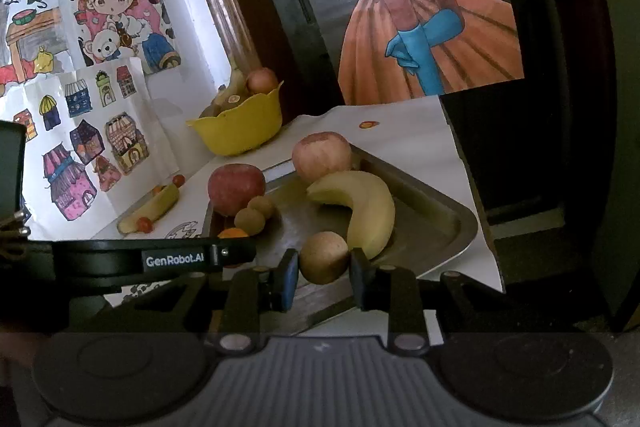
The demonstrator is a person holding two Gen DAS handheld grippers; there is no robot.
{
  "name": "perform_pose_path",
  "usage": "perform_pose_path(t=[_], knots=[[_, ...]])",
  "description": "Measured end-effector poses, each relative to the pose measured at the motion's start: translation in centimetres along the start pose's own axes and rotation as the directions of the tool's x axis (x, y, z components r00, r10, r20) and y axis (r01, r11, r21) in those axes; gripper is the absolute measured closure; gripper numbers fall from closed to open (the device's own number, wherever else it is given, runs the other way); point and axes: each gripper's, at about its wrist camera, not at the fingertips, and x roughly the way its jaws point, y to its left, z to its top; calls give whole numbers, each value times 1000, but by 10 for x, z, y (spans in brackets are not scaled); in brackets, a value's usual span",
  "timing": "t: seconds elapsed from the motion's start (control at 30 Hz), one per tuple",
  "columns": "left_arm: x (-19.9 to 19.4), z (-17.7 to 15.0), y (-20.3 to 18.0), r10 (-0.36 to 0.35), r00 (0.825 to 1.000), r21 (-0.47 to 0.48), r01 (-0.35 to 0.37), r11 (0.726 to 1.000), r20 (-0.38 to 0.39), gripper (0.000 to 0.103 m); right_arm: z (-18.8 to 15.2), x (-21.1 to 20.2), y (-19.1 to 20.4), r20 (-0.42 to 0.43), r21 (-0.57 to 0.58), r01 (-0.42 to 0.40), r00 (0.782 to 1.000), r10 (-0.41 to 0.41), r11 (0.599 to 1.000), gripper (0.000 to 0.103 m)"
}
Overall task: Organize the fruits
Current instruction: 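Carry the tangerine in the left tool while the right tool carries the kiwi over the tray, then open the left tool over the tray while the right tool releases the kiwi there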
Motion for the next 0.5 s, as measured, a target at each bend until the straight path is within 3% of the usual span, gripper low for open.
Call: perform_pose_path(t=[0.5], knots=[[0,-2,2,-4,1000,-11,4,1000,-1,68,1,2,2,-13,2,14,1000,-14,1000,69]])
